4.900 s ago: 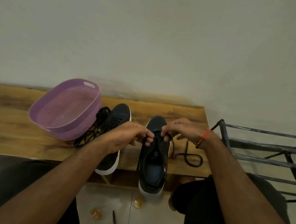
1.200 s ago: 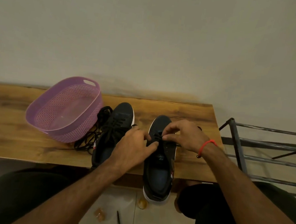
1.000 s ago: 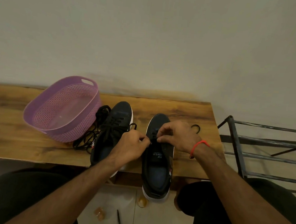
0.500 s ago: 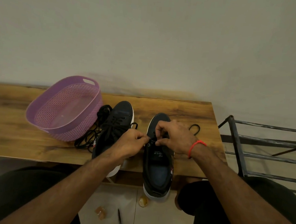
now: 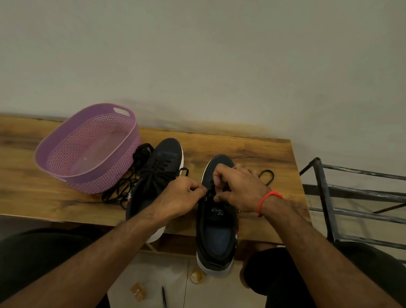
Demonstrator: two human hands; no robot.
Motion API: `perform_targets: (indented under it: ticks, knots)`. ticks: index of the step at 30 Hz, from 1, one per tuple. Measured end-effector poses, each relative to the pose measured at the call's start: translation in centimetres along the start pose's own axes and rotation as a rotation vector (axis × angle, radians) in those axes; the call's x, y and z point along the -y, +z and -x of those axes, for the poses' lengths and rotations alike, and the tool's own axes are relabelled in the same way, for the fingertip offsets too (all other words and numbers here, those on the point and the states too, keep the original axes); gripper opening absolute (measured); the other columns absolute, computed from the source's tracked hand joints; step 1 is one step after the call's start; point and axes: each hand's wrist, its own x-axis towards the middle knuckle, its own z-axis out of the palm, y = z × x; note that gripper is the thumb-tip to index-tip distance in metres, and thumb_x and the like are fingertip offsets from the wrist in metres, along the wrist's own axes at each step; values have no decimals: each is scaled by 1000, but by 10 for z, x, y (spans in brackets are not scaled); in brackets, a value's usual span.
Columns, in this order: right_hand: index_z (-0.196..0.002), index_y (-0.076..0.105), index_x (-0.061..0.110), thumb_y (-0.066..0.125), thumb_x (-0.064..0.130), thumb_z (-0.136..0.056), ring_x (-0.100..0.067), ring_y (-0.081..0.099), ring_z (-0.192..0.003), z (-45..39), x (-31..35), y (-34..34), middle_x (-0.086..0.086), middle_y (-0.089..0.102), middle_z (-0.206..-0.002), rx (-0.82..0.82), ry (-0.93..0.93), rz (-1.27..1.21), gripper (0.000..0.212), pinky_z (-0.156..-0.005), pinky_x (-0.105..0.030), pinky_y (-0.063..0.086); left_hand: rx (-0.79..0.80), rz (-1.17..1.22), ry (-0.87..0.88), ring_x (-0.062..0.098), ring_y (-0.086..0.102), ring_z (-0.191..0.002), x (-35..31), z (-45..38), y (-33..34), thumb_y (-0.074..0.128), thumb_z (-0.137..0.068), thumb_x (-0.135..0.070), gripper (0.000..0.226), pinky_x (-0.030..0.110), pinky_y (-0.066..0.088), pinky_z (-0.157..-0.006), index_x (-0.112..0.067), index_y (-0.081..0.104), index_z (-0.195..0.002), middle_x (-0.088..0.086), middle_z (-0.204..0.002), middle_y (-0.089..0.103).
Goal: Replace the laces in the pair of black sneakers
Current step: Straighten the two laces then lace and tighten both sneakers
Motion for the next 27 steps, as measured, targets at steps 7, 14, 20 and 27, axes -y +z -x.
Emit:
perform_targets:
  ticks: [7,14,20,27]
  knots:
    - [-92,42,35,71,30,-87,-14,43,-106,1,1,1,12,60,-96,14,3,0,29,-99,-45,30,3,-49,18,0,54,-58,1,-2,0,53,-105,-31,27,16,39,-52,-19,75,-97,-6,-72,63]
    - [-93,51,40,73,36,-86,-11,51,-105,-4,-3,3,17,65,-90,-5,37,-6,23,-100,-46,33,21,-44,5,-2,50,-49,5,-5,0,51,-106,-31,28,17,38,-49,-18,74,-96,-4,-70,63]
    - [-90,69,41,75,41,-84,-7,58,-102,-5,-3,3,23,64,-90,-43,5,45,8,-98,-49,44,36,-29,-16,-3,48,-45,6,-5,0,49,-107,-30,29,17,36,-48,-16,73,-98,-6,-68,60]
    - [-91,70,38,72,37,-87,-5,56,-100,-4,-2,2,25,59,-83,-46,8,63,4,-99,-48,43,41,-30,-12,-2,50,-51,4,-5,0,49,-107,-29,27,17,36,-51,-22,73,-98,-6,-72,62]
